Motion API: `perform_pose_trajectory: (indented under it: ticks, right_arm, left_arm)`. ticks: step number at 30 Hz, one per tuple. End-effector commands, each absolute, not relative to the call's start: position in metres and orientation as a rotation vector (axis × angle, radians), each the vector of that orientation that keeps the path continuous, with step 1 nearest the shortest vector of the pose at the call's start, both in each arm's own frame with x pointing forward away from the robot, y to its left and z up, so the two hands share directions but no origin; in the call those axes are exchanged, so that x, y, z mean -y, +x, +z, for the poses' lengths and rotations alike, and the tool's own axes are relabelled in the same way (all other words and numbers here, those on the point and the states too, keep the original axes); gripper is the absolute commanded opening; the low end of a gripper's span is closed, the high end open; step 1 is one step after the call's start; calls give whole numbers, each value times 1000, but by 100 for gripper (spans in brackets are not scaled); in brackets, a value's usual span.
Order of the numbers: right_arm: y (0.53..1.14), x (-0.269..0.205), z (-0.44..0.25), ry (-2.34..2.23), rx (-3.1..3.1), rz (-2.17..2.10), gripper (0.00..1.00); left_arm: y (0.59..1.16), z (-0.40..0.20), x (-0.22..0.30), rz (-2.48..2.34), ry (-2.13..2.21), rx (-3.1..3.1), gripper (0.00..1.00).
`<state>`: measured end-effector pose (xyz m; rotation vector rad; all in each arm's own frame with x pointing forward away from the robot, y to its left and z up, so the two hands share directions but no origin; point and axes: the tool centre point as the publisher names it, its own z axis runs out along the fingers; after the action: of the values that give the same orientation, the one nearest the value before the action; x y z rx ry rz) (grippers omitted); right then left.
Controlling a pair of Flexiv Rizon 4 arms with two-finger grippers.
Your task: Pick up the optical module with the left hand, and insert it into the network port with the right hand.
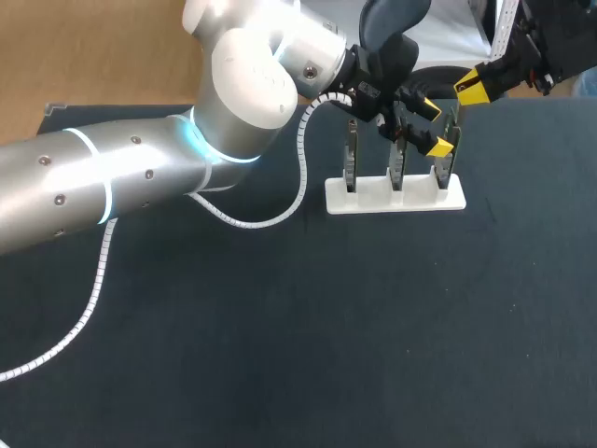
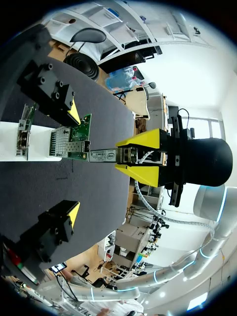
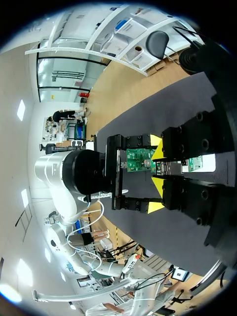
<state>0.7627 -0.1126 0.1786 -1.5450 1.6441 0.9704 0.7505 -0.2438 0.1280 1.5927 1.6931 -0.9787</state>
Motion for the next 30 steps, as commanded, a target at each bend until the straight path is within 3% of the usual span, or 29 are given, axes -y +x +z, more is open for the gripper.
perform_pose_trajectory:
  ticks: [1,30]
  right_arm:
    - [761,111,177,-1532,-1654,960,0]
    - [762,110,180,-1587,-1569,911,0]
  left_arm:
    - [753,128,245,-980,1598,-1695,100]
    - [753,128,245,-980,1598,-1695,100]
